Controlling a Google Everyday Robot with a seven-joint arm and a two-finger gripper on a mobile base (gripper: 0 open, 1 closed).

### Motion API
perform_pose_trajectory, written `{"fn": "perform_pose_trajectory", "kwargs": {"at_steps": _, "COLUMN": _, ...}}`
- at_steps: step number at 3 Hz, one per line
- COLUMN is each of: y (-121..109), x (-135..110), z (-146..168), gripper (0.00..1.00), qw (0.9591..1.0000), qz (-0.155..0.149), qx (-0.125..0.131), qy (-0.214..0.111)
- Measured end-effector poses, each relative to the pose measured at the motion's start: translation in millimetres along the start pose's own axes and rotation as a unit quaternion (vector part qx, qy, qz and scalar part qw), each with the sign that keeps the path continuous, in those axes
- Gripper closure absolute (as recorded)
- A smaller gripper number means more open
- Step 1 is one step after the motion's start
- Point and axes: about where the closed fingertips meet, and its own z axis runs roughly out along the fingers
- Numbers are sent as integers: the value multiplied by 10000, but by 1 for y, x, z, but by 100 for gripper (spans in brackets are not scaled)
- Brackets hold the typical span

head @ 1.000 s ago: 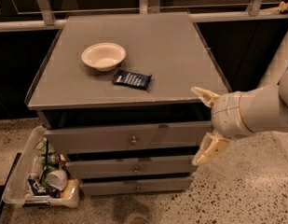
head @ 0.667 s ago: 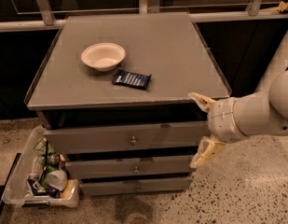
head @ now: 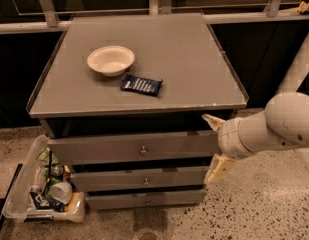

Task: Open top drawer

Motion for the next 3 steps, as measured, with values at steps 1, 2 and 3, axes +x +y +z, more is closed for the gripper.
{"fn": "perform_pose_trajectory", "kwargs": {"at_steps": 1, "y": -7, "x": 23, "z": 25, "gripper": 0, "qw": 9999, "qz": 142, "qx": -52, "qy": 16}}
{"fn": "perform_pose_trajectory", "kwargs": {"at_steps": 2, "y": -19, "x": 24, "z": 53, "gripper": 0, "qw": 9998, "qz": 125, "qx": -123, "qy": -101}}
{"fn": "perform_pose_trajectory", "kwargs": {"at_steps": 3, "y": -21, "x": 27, "z": 101, "gripper": 0, "qw": 9991, "qz": 116, "qx": -322, "qy": -240}}
